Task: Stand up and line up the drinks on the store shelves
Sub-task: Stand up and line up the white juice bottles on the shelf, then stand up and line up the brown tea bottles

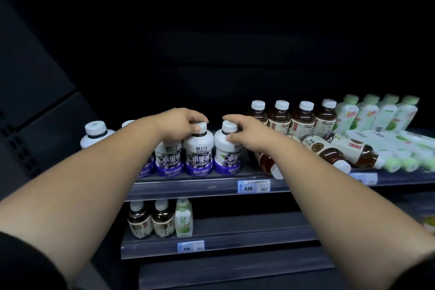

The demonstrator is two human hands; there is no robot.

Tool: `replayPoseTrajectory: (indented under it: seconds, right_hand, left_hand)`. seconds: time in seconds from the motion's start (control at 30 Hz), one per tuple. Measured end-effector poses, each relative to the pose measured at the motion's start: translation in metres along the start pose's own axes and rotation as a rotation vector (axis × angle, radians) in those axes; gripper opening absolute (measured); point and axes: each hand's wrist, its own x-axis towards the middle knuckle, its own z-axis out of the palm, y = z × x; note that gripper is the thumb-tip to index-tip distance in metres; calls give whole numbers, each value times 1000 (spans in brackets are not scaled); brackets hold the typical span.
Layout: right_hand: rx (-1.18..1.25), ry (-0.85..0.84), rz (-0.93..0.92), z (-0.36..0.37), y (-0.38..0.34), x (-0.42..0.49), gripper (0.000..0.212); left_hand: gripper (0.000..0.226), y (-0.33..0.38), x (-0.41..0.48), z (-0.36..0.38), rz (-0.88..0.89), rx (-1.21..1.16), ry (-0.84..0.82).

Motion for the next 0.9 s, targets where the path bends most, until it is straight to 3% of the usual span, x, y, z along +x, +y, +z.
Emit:
replayPoseTrajectory:
  seconds: [0.13,0.4,0.6,0.9]
  right_hand:
    - [0,29,-16,4,3,-4,56]
    - [28,-13,-8,-9,7,-8,75]
    - [96,143,-32,-67,27,-24,60]
    - [-16,167,-30,-151,95,-14,50]
  left_hand:
    - [34,-1,-2,1,19,6,10]
    - [45,5,3,3,41,24,55]
    - [46,44,23,4,116,-4,148]
    - [46,114,82,38,100,-6,188]
